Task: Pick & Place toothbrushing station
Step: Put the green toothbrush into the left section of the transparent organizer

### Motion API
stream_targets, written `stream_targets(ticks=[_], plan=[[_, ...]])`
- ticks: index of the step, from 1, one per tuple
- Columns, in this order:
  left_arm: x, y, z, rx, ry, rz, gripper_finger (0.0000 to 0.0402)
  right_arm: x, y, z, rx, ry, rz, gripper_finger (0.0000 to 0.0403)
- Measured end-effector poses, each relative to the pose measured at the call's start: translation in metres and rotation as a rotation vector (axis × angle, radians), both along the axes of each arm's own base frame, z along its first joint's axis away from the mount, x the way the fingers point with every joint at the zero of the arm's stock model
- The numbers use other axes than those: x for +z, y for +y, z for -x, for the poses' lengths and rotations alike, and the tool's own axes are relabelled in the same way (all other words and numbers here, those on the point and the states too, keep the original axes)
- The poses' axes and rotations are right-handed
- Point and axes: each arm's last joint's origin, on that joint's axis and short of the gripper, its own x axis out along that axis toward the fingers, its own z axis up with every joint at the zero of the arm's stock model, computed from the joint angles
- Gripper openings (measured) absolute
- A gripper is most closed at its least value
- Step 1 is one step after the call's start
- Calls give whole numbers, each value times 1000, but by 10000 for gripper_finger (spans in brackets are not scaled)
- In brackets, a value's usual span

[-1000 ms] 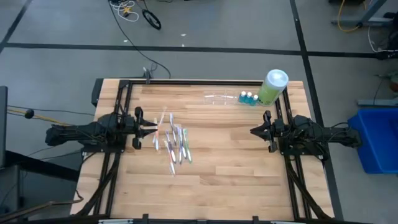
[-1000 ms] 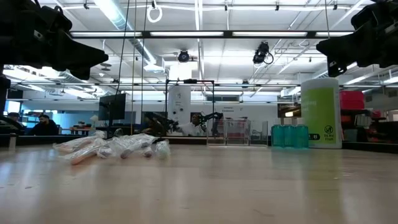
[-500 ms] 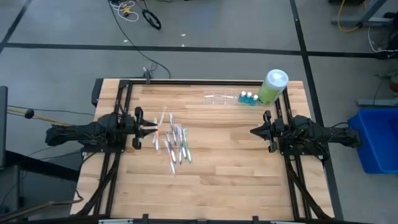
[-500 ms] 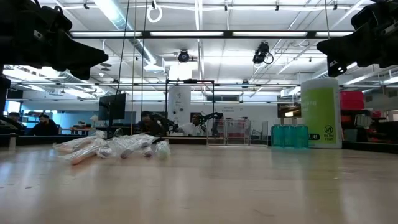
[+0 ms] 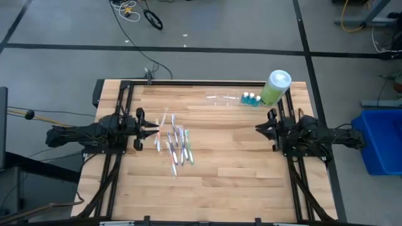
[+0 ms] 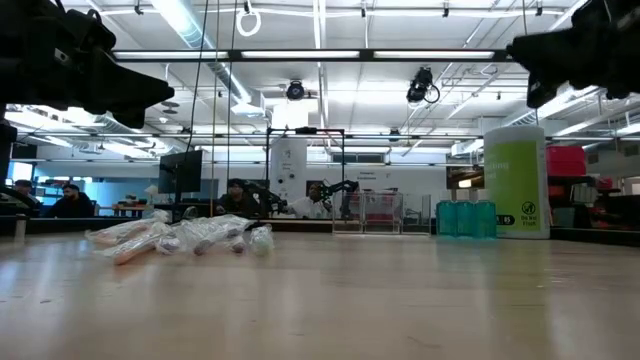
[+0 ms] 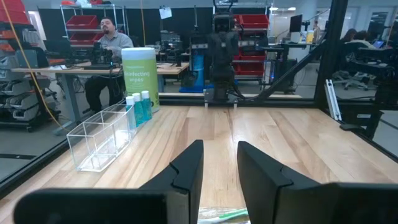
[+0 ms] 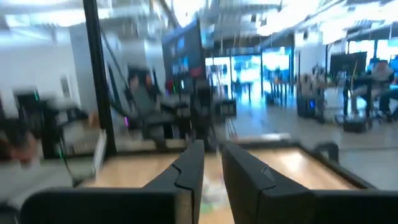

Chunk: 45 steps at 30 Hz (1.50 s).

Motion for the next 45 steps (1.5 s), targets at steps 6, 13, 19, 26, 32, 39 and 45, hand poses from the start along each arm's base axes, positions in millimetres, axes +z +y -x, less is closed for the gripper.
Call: stream_targets(ticks=[6, 13, 19, 26, 32, 39, 45], plan=[[0, 0, 0, -1, -4, 39, 96, 26, -3, 10, -34, -295, -213, 82], [0, 0, 0, -3, -23, 253, 96, 25, -4, 3, -26, -282, -424, 71], [3, 0, 0, -6, -56, 307, 96, 11, -1, -24, -72, -131, -552, 51], [11, 0, 1, -18, -149, 350, 96, 14, 8, -81, -163, 132, -486, 49], [15, 0, 1, -25, -189, 345, 96, 18, 24, -151, -114, 310, -328, 82], [14, -3, 0, -62, -163, 350, 96, 6, 36, -243, -107, 599, -336, 141], [10, -8, -4, -33, -116, 362, 96, -14, 41, -302, -181, 830, -439, 165]])
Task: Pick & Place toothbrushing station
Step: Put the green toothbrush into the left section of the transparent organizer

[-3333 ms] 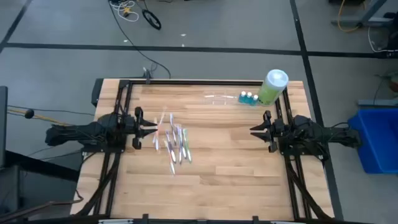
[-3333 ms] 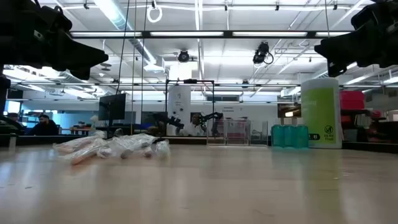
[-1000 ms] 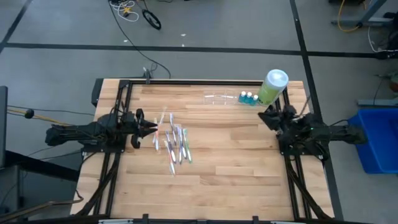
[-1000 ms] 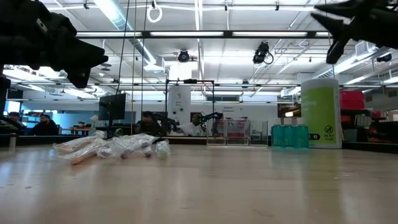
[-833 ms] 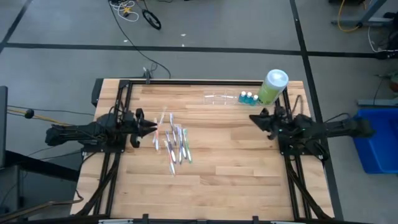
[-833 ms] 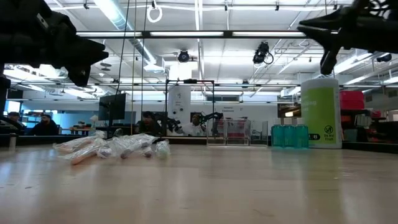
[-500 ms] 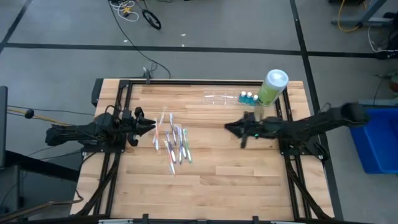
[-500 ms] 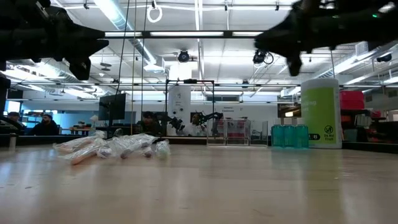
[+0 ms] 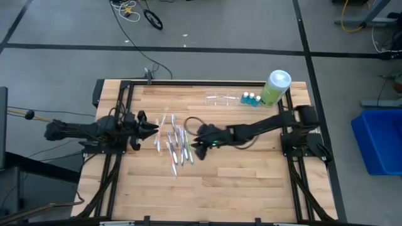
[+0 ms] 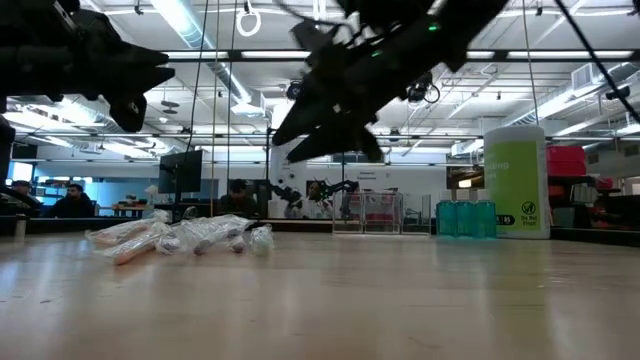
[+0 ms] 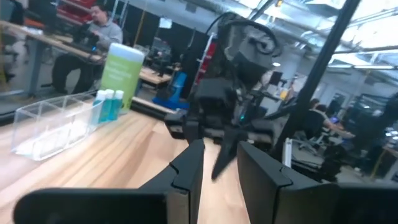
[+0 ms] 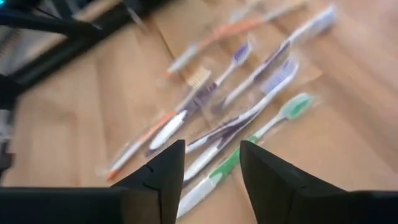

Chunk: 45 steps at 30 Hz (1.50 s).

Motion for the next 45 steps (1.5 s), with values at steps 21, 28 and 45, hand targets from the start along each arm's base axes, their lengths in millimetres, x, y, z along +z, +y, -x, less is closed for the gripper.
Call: stream_targets(ticks=[21, 28, 45], plan=[[-11, -12, -21, 57, 121, -16, 96, -39, -1, -63, -185, 285, -16, 117], [-16, -13, -27, 61, 161, -22, 96, -45, -4, -56, -200, 295, -45, 133], [-20, -13, -30, 61, 192, -19, 96, -66, -5, -52, -167, 244, -25, 96]])
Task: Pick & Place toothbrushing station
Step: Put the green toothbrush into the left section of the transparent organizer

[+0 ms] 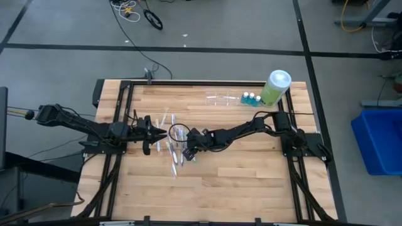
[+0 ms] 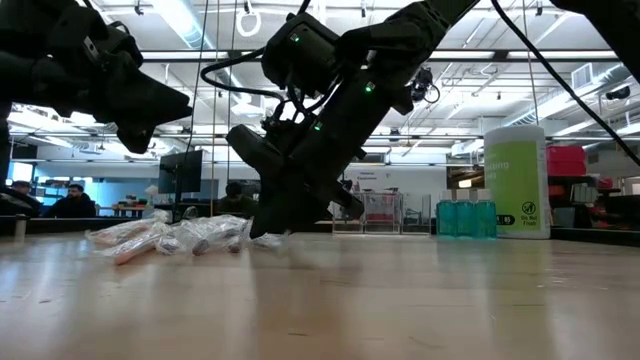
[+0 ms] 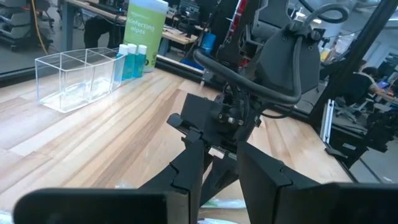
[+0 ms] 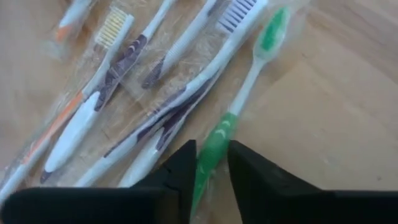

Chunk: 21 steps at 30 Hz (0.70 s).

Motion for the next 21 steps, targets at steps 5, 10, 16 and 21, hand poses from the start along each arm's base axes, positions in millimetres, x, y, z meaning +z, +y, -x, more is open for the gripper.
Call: stream_targets(ticks=[5, 10, 16, 21], plan=[[0, 0, 0, 0, 0, 0, 96, 0, 0, 1, 11, 11, 20, 36], [0, 0, 0, 0, 0, 0, 96, 3, 0, 2, 15, 19, 57, 7], [0, 0, 0, 0, 0, 0, 96, 12, 4, 4, 17, 12, 107, 4], [0, 0, 0, 0, 4, 0, 96, 19, 5, 23, -69, -22, 186, 3]])
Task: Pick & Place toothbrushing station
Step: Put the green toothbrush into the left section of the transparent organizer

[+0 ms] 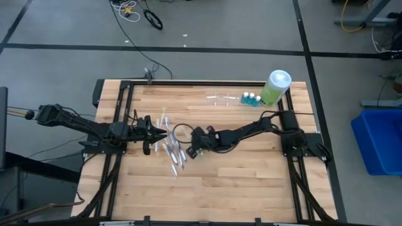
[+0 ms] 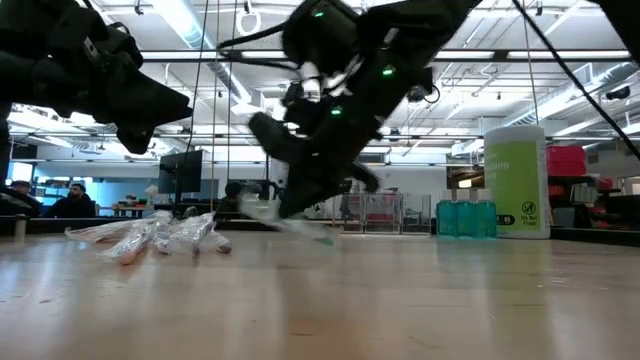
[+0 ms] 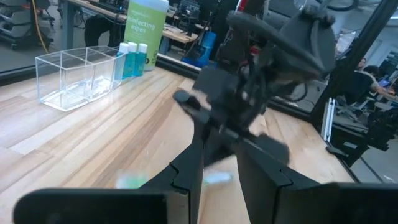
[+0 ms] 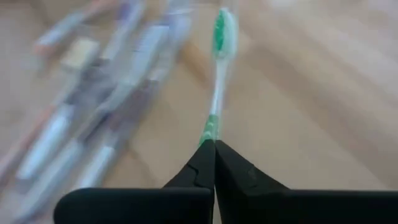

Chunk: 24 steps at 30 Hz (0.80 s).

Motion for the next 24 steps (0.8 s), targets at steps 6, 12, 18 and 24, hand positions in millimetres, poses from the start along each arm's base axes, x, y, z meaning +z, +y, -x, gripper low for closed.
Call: stream_targets(ticks=[6, 12, 18, 24], plan=[[0, 0, 0, 0, 0, 1, 96, 5, -9, 42, -176, -231, 118, 3], [1, 0, 0, 3, -9, 2, 96, 36, -34, 68, -294, -509, 332, 4], [1, 1, 0, 29, -8, -1, 96, 57, -79, 78, -420, -609, 531, 7], [1, 1, 0, 30, -6, -4, 96, 48, -124, 62, -429, -554, 676, 3]])
